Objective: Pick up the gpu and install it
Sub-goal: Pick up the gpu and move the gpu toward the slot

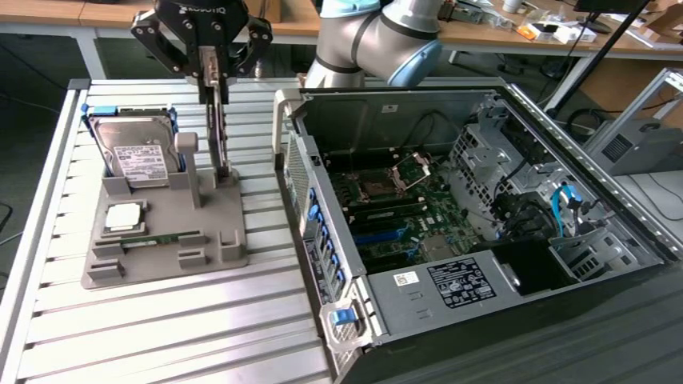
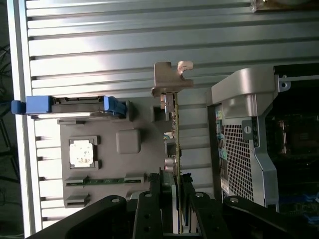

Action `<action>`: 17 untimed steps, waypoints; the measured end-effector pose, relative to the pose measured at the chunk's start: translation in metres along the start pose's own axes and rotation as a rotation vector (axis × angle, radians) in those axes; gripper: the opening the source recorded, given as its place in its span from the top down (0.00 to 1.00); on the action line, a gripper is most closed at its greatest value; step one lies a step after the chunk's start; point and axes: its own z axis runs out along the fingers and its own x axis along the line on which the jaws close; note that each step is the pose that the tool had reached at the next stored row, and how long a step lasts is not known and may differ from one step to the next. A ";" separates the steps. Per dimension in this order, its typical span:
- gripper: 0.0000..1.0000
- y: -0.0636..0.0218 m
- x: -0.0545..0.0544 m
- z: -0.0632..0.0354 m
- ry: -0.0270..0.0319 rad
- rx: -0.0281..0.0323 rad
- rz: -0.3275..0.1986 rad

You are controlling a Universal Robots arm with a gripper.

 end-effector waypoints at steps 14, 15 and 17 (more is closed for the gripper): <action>0.73 0.0012 0.000 -0.0159 0.0001 -0.0023 0.000; 0.73 0.0013 0.000 -0.0168 0.0001 -0.0025 0.000; 0.73 0.0013 0.000 -0.0175 0.0001 -0.0031 0.000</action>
